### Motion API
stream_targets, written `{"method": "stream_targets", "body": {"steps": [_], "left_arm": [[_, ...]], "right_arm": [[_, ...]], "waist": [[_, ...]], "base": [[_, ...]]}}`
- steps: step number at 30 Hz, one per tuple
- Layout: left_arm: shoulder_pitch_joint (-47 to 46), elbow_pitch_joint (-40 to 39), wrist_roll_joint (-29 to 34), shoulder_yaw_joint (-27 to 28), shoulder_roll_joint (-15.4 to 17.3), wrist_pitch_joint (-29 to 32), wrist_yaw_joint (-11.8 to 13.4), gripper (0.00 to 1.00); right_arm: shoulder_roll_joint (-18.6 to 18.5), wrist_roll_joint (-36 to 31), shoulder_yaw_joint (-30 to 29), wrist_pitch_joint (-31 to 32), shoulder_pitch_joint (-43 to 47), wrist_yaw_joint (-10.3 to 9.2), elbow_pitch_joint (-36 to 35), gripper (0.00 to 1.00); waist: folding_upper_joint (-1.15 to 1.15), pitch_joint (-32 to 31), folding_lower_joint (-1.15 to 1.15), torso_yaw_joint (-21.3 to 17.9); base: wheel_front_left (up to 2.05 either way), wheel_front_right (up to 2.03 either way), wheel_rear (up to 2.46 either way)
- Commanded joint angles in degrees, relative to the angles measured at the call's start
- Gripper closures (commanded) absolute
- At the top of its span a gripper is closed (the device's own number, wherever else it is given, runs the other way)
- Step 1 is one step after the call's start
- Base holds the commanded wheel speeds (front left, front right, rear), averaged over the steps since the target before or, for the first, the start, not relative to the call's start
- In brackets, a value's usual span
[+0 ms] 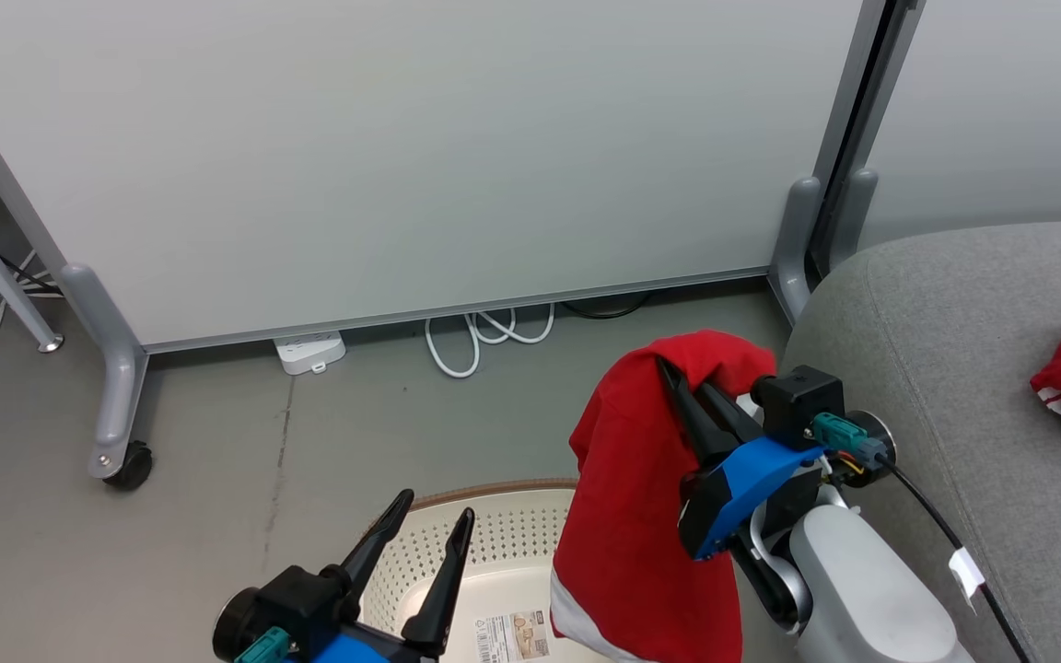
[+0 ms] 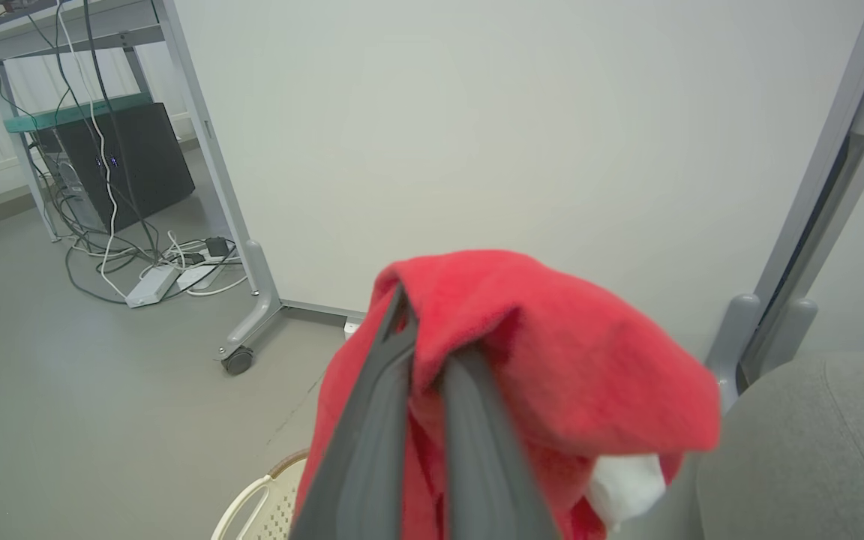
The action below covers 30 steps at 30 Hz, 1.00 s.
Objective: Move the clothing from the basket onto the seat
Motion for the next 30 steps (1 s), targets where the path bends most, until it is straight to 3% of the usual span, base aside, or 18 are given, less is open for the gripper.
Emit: {"method": "stream_targets", "body": {"steps": [1,11,30], "left_arm": [[0.6,-0.1,0.6,0.7,-0.2,-0.2,-0.3,0.00],[2.1,-0.5,3.8,4.3,-1.6,-0.2,-1.1,0.00],[-0.6,-0.5,5.1,3.9,-2.1,-0.2,-1.3,0.00]], "right_arm": [[-0.1,-0.1,-0.2,0.1,0.7,-0.02,-0.5,1.00],[0.2,-0.4,-0.2,0.7,0.3,-0.02,-1.6,1.00],[0.6,-0.1,0.0,0.5,-0.3,-0.02,-2.3,1.00]], "waist": [[0.00,0.0,0.00,-0.2],[0.00,0.3,0.00,-6.1],[0.00,3.8,0.00,-30.2]], "base": [[0.00,0.00,0.00],[0.00,0.00,0.00],[0.00,0.00,0.00]]}}
